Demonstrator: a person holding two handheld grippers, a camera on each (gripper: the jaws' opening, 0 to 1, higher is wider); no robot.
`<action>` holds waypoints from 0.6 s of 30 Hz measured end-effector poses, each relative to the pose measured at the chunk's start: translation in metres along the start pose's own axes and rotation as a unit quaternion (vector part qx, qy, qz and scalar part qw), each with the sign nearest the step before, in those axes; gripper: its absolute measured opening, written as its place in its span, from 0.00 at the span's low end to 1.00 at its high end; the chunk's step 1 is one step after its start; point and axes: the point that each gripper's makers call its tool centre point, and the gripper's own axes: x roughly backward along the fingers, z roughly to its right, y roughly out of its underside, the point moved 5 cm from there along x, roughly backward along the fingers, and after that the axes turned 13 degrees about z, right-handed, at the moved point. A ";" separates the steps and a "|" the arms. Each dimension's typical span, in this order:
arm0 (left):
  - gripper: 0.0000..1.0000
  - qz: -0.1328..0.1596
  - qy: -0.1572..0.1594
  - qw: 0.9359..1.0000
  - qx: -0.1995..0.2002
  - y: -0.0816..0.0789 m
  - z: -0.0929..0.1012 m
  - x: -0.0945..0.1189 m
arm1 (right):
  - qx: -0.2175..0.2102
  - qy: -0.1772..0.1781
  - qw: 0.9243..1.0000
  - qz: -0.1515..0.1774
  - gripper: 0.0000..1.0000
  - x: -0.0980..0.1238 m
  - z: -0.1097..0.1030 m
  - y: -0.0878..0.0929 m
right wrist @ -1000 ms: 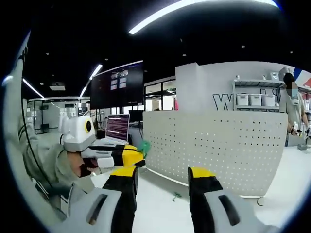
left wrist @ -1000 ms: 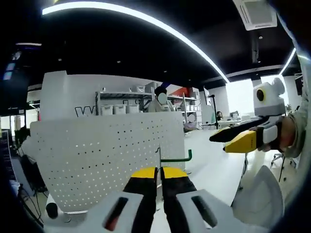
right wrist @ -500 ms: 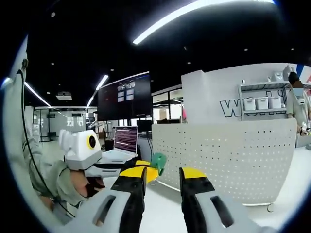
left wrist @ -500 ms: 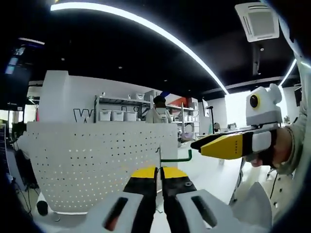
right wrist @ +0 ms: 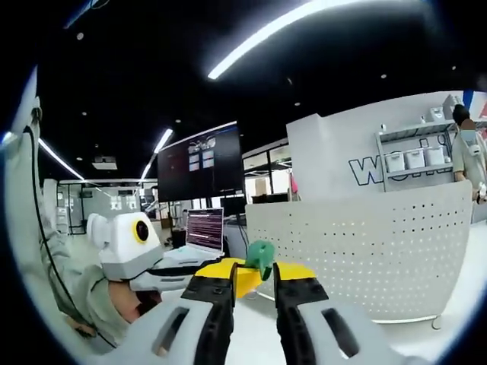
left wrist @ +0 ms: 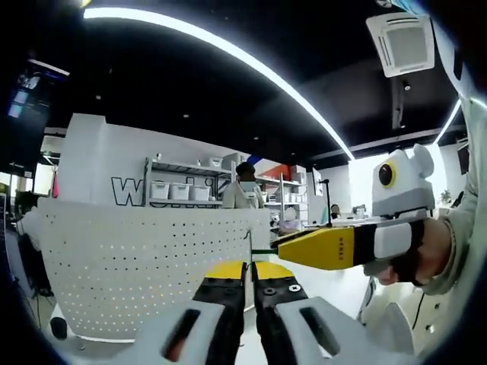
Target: Insert the hook assembly into the mounting plate slot until the hook locks in place.
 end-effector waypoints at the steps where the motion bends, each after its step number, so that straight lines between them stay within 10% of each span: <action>1: 0.03 0.003 0.001 1.000 0.000 -0.002 0.001 0.000 | -0.005 0.002 1.000 0.001 0.16 0.000 0.000 0.000; 18: 0.03 0.035 0.004 0.999 -0.008 -0.013 0.012 0.005 | -0.056 0.009 0.998 0.031 0.11 -0.003 -0.007 -0.006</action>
